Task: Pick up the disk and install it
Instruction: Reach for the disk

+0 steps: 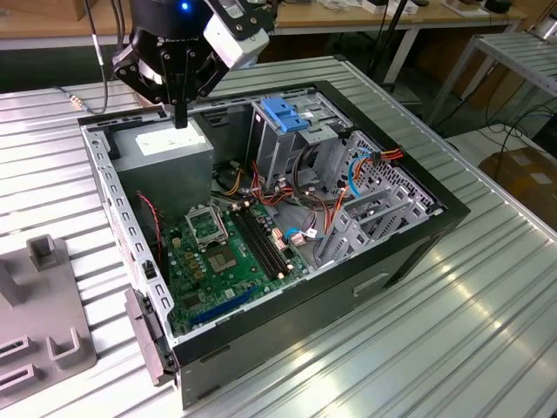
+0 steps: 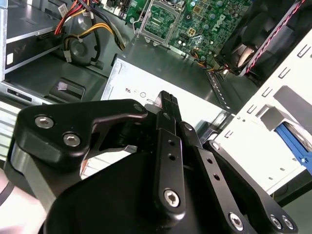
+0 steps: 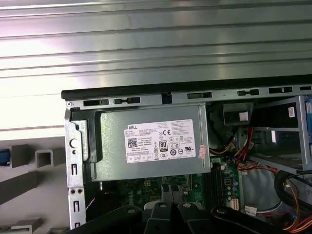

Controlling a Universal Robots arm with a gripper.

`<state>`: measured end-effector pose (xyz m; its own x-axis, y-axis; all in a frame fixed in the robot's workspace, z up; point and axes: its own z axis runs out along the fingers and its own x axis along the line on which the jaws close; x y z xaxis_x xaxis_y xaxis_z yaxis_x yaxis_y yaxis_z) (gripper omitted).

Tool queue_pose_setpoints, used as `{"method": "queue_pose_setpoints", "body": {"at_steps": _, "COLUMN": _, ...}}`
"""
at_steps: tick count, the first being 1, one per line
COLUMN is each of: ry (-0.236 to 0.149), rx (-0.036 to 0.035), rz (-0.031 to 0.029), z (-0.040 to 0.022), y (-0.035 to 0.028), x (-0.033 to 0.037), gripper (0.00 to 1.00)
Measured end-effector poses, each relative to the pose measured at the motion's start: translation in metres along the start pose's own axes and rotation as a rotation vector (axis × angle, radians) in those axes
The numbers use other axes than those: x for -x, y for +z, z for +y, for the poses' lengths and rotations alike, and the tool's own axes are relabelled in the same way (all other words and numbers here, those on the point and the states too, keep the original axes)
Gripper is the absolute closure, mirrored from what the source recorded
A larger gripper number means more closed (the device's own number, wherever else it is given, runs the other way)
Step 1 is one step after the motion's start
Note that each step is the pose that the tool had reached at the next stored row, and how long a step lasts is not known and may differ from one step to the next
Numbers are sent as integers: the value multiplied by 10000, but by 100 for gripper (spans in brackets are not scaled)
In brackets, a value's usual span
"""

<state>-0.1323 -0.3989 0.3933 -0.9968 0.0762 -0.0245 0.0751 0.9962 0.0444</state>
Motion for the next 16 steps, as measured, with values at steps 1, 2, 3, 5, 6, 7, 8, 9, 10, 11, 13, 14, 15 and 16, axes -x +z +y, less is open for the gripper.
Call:
{"method": "queue_pose_setpoints", "body": {"at_steps": 1, "ry": 0, "rx": 0, "rz": 0, "z": 0, "y": 0, "x": -5, "gripper": 90}}
{"method": "queue_pose_setpoints", "body": {"at_steps": 2, "ry": 0, "rx": 0, "rz": 0, "z": -1, "y": 0, "x": -9, "gripper": 90}}
{"method": "queue_pose_setpoints", "body": {"at_steps": 3, "ry": 0, "rx": 0, "rz": 0, "z": -1, "y": 0, "x": -12, "gripper": 90}}
{"method": "queue_pose_setpoints", "body": {"at_steps": 5, "ry": 0, "rx": 0, "rz": 0, "z": -1, "y": 0, "x": -19, "gripper": 90}}
{"method": "queue_pose_setpoints", "body": {"at_steps": 6, "ry": 0, "rx": 0, "rz": 0, "z": -2, "y": 0, "x": -21, "gripper": 90}}
{"method": "queue_pose_setpoints", "body": {"at_steps": 7, "ry": 0, "rx": 0, "rz": 0, "z": -2, "y": -1, "x": -26, "gripper": 90}}
{"method": "queue_pose_setpoints", "body": {"at_steps": 8, "ry": 0, "rx": 0, "rz": 0, "z": -2, "y": -1, "x": -28, "gripper": 90}}
{"method": "queue_pose_setpoints", "body": {"at_steps": 9, "ry": 0, "rx": 0, "rz": 0, "z": -2, "y": -1, "x": -32, "gripper": 90}}
{"method": "queue_pose_setpoints", "body": {"at_steps": 10, "ry": 0, "rx": 0, "rz": 0, "z": -3, "y": -1, "x": -34, "gripper": 90}}
{"method": "queue_pose_setpoints", "body": {"at_steps": 11, "ry": -1, "rx": 0, "rz": 0, "z": -3, "y": -1, "x": -38, "gripper": 90}}
{"method": "queue_pose_setpoints", "body": {"at_steps": 13, "ry": 0, "rx": 0, "rz": 0, "z": -4, "y": -1, "x": -48, "gripper": 90}}
{"method": "queue_pose_setpoints", "body": {"at_steps": 14, "ry": 0, "rx": 0, "rz": 0, "z": -4, "y": -1, "x": -50, "gripper": 90}}
{"method": "queue_pose_setpoints", "body": {"at_steps": 15, "ry": 0, "rx": 0, "rz": 0, "z": -4, "y": -1, "x": -53, "gripper": 90}}
{"method": "queue_pose_setpoints", "body": {"at_steps": 16, "ry": -1, "rx": 0, "rz": 0, "z": -4, "y": -2, "x": -55, "gripper": 90}}
